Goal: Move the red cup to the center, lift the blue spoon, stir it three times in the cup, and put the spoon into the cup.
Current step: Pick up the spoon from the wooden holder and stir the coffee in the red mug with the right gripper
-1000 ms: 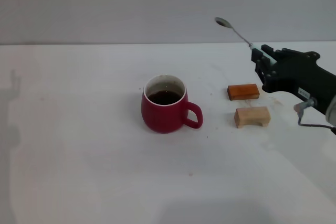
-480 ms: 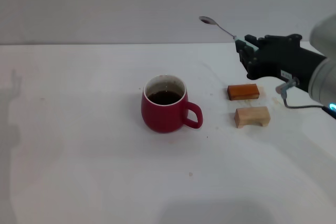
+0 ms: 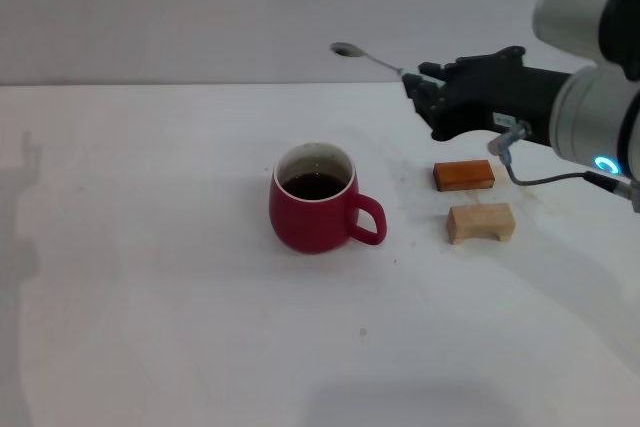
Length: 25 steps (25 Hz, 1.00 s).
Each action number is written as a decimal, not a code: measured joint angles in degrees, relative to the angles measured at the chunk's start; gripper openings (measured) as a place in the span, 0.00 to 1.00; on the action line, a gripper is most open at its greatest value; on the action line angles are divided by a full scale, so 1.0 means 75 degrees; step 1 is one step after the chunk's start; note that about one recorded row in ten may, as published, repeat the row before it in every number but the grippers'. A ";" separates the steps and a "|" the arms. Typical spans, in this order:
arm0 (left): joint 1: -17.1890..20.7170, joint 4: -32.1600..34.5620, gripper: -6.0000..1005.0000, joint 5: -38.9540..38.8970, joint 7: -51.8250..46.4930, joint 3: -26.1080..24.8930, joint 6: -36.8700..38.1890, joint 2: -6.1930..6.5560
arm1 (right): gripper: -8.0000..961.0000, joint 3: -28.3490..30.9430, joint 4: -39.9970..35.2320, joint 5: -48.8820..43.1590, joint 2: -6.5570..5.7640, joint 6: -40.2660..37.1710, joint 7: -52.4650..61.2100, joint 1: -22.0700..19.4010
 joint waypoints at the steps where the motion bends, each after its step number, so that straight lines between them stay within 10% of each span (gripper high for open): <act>1: 0.0000 -0.0002 0.75 0.0000 -0.0003 0.0000 0.0001 0.0000 | 0.15 0.0161 -0.0005 0.0135 0.0003 0.0413 -0.0001 0.0227; 25: -0.0094 -0.0019 0.75 -0.0012 -0.0005 0.0000 0.0001 0.0000 | 0.15 0.2423 -0.0286 0.0937 0.0043 0.4657 0.0057 0.2636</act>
